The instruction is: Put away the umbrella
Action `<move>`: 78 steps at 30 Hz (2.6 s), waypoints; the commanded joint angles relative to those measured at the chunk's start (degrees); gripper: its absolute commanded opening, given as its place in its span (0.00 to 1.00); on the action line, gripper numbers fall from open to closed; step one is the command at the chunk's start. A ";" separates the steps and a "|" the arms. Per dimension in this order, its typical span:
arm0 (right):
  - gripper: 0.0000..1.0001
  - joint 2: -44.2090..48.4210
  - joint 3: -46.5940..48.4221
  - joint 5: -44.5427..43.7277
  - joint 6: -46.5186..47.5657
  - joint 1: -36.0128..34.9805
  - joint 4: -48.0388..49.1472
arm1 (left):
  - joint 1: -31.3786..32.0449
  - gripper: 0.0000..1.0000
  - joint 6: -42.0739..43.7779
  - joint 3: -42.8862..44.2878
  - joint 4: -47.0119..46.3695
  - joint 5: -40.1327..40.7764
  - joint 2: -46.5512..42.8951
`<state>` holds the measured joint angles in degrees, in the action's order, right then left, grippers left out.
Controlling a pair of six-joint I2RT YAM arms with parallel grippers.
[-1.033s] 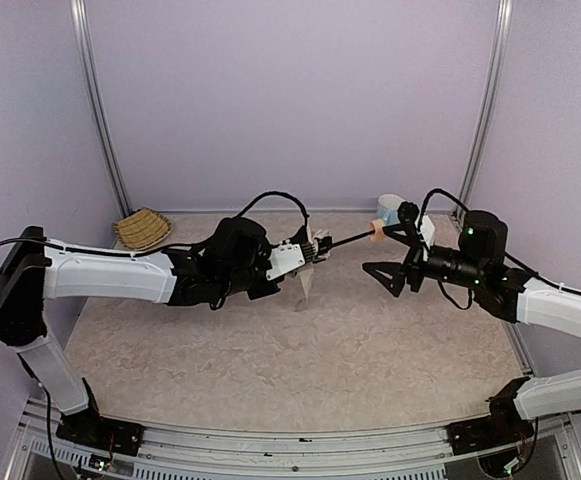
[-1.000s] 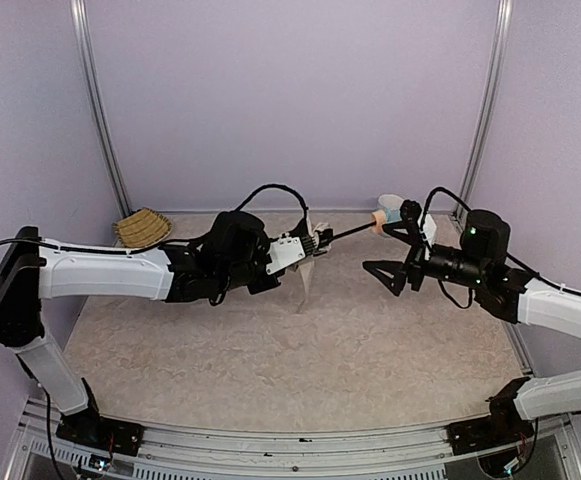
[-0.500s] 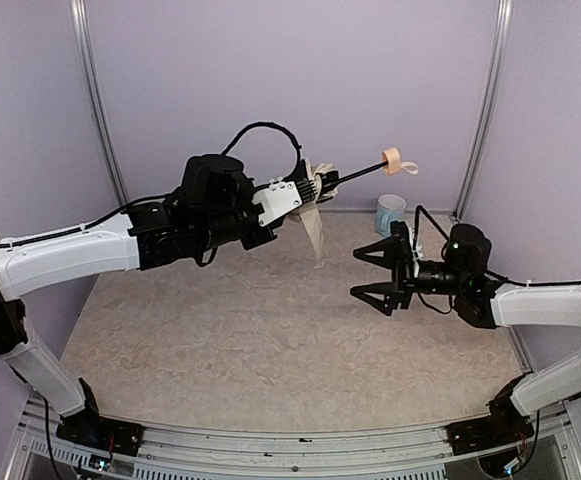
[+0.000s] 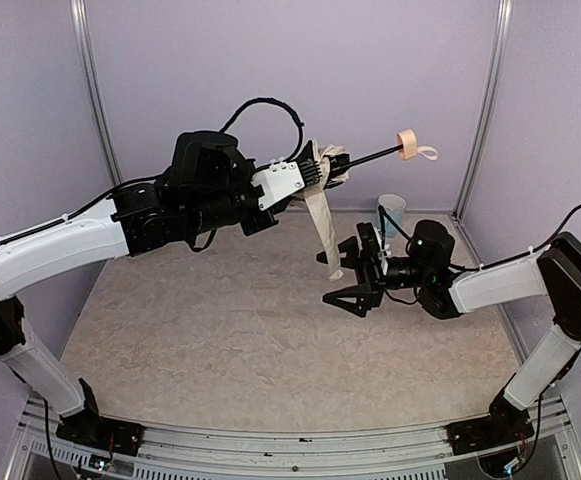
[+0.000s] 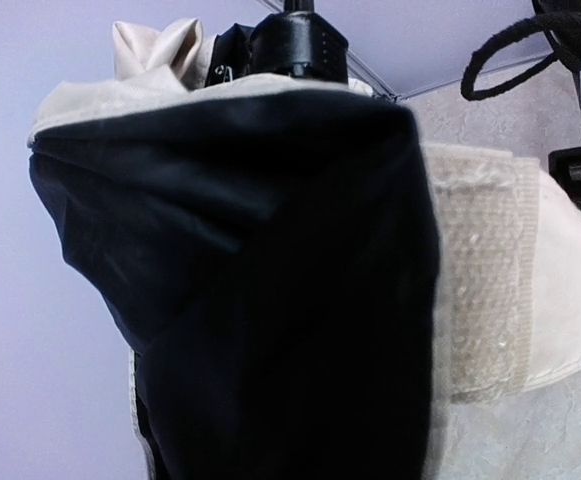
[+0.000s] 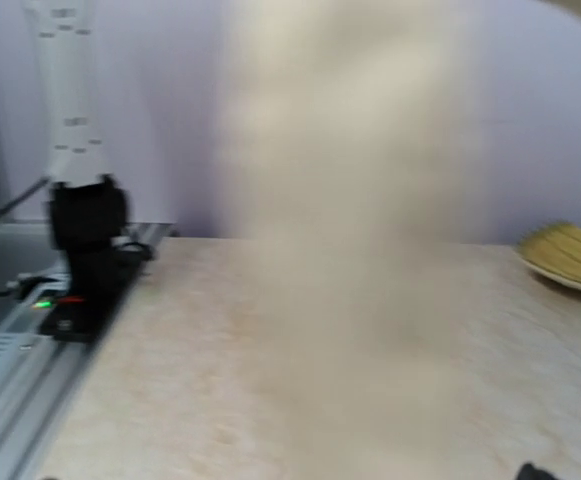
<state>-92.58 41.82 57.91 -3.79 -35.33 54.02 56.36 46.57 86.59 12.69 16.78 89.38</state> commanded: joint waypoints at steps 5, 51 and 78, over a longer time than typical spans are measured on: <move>0.46 -2.15 2.54 5.10 -1.96 -1.52 1.41 | 1.00 0.00 0.40 3.15 -1.98 -1.82 -0.81; 0.00 -4.79 47.03 0.13 24.98 11.61 -30.61 | 3.30 0.00 -6.72 2.70 34.61 -56.17 10.98; 0.00 18.19 5.67 -25.35 40.98 -9.40 -25.08 | -10.04 0.00 -30.53 -16.07 0.49 -61.43 13.25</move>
<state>-80.07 47.07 34.65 36.95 -41.71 23.79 48.49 25.45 70.74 13.15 -51.05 101.78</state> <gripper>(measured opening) 0.008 0.261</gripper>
